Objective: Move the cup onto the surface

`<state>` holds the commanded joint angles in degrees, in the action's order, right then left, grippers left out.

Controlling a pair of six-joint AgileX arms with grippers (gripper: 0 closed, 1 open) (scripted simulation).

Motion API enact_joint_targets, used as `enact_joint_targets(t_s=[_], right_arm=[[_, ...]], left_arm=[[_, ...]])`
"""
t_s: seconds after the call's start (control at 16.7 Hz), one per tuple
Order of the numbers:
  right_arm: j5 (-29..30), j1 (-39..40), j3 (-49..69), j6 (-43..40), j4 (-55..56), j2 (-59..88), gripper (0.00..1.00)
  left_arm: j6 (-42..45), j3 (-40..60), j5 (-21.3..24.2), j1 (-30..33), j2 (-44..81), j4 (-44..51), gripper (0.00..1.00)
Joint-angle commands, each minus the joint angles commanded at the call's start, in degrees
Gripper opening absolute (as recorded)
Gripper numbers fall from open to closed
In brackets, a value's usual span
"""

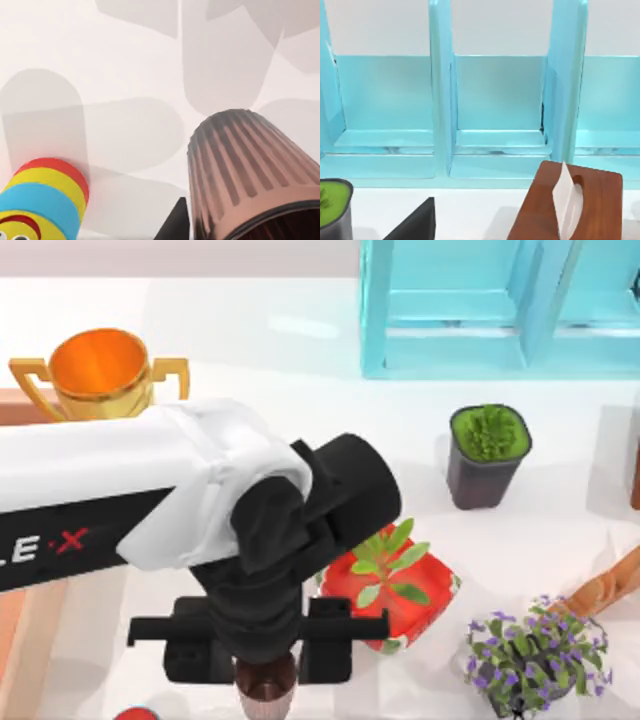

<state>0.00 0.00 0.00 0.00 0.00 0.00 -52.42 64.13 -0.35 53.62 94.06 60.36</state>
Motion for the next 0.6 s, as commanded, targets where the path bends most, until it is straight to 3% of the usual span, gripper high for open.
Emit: enact_joint_targets(t_s=[0.24,0.6], right_arm=[[0.00,0.00,0.00,0.00,0.00,0.00,1.00],[0.00,0.00,0.00,0.00,0.00,0.00,1.00]], left_arm=[[0.00,0.00,0.00,0.00,0.00,0.00,0.98],[0.00,0.00,0.00,0.00,0.00,0.00,1.00]])
